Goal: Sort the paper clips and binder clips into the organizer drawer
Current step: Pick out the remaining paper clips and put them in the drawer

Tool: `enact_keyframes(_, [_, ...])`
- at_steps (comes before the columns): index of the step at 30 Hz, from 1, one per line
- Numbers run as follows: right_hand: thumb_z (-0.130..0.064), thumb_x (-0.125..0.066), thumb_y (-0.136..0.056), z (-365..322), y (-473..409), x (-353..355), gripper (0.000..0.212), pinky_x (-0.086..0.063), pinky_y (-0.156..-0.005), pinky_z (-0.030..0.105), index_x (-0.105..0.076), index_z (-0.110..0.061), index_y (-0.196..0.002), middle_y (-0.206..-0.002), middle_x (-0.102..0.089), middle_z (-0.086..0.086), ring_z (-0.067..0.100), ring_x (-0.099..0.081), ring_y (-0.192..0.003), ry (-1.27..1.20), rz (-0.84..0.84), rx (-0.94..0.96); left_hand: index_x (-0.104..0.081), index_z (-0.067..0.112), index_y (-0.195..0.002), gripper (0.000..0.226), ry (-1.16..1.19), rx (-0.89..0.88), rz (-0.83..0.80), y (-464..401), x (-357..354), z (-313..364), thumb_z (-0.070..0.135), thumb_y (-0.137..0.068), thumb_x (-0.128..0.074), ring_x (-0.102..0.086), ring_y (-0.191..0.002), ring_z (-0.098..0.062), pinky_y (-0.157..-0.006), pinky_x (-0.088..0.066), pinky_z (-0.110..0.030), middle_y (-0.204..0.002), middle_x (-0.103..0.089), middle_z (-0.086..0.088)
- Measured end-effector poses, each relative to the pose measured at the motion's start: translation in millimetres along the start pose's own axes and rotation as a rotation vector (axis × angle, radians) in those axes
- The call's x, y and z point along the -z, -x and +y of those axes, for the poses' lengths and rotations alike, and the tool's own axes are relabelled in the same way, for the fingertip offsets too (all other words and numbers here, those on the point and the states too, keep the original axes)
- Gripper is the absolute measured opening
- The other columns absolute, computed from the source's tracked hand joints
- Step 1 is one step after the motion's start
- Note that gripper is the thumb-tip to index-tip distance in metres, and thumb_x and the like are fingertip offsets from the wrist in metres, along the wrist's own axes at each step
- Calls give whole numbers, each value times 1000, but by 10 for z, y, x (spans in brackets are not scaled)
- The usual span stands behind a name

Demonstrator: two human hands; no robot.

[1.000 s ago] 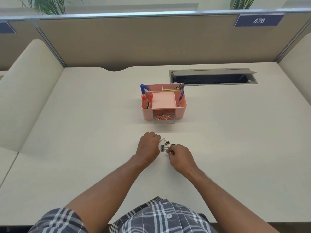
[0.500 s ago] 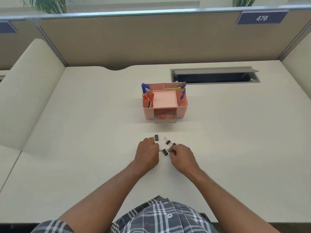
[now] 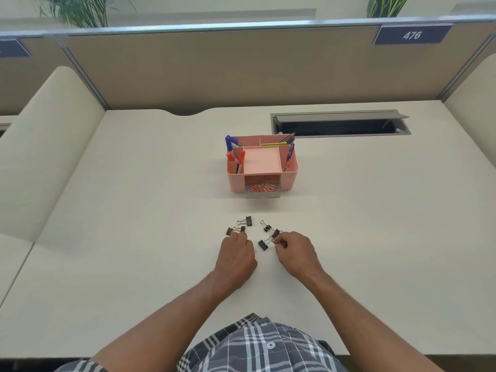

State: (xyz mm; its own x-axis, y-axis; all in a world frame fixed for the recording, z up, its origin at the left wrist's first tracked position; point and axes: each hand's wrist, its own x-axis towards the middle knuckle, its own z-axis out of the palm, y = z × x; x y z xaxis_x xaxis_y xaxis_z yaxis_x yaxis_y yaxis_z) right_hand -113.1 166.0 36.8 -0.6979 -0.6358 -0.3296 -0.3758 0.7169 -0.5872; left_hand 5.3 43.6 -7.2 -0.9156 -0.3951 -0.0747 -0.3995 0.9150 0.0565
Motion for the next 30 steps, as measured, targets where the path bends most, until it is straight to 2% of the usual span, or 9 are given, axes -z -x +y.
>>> enact_keyframes(3, [-15, -53, -87, 10, 9, 32, 18, -46, -65, 30, -71, -19, -92, -78, -64, -3, 21, -59, -75, -34, 1, -29, -44, 14, -57, 7, 37, 30, 49, 37, -72, -32, 8, -55, -45, -43, -58, -26, -52, -21, -33, -61, -45, -8])
enact_keyframes(5, [-14, -54, -86, 27, 14, 51, 18, -47, -66, 30, -70, -19, -89, -79, -67, -3, 21, -62, -77, -66, 4, -56, -41, 15, -60, 12, 55, 14, 62, 50, -76, -53, 2, -58, -40, -42, -59, -27, -52, -24, -35, -62, -42, -9])
enact_keyframes(8, [-13, -54, -86, 47, 8, 65, 18, -45, -65, 27, -70, -21, -89, -77, -65, -7, 19, -60, -77, -90, 9, -70, -38, 12, -58, 23, 153, 11, 39, 64, 11, -64, -7, -59, -50, -42, -57, -27, -47, -34, -37, -59, -42, -8])
enact_keyframes(12, [-15, -54, -85, 45, -18, 89, 18, -47, -66, 28, -70, -22, -88, -77, -65, -9, 18, -62, -77, -118, 15, -92, -49, 10, -72, 8, 582, 330, -31, 59, 117, -93, 12, -79, -52, -49, -67, -22, -59, -40, -34, -73, -55, -3])
enact_keyframes(16, [-16, -55, -84, 13, -83, 136, 16, -54, -66, 33, -69, -25, -82, -73, -65, -8, 20, -66, -73, -178, 6, -84, -55, 14, -72, 7, 877, 476, -1, -11, 224, -147, 15, -79, -56, -49, -61, -12, -57, -43, -28, -70, -59, 3])
enact_keyframes(18, [-19, -58, -86, -49, -142, 205, 14, -52, -65, 29, -70, -25, -83, -75, -68, -8, 17, -66, -72, -194, 25, -71, -59, 14, -75, 6, 944, 512, 30, -120, 342, -173, 14, -80, -58, -51, -59, -10, -53, -44, -21, -72, -64, 0])
enact_keyframes(21, [-21, -60, -88, -203, -305, 365, 14, -51, -69, 26, -74, -23, -88, -80, -71, -8, 15, -65, -79, -206, 82, 1, -62, 15, -78, 8, 938, 474, 115, -345, 576, -202, 13, -85, -58, -56, -58, -8, -49, -41, -10, -72, -66, 2])
enact_keyframes(26, [-21, -58, -91, -546, -689, 649, 17, -44, -70, 23, -75, -20, -95, -83, -69, -5, 15, -62, -79, -154, 188, 150, -65, 16, -82, 12, 822, 334, 249, -816, 912, -271, 12, -90, -58, -55, -65, -6, -58, -39, -10, -73, -63, 4])
enact_keyframes(30, [-18, -53, -92, -742, -941, 759, 23, -56, -74, 37, -76, -14, -95, -91, -72, 6, 22, -63, -85, 19, 212, 229, -73, 9, -97, 20, 681, 273, 240, -1075, 983, -276, 5, -92, -54, -62, -83, -21, -76, -54, -32, -92, -71, -6])
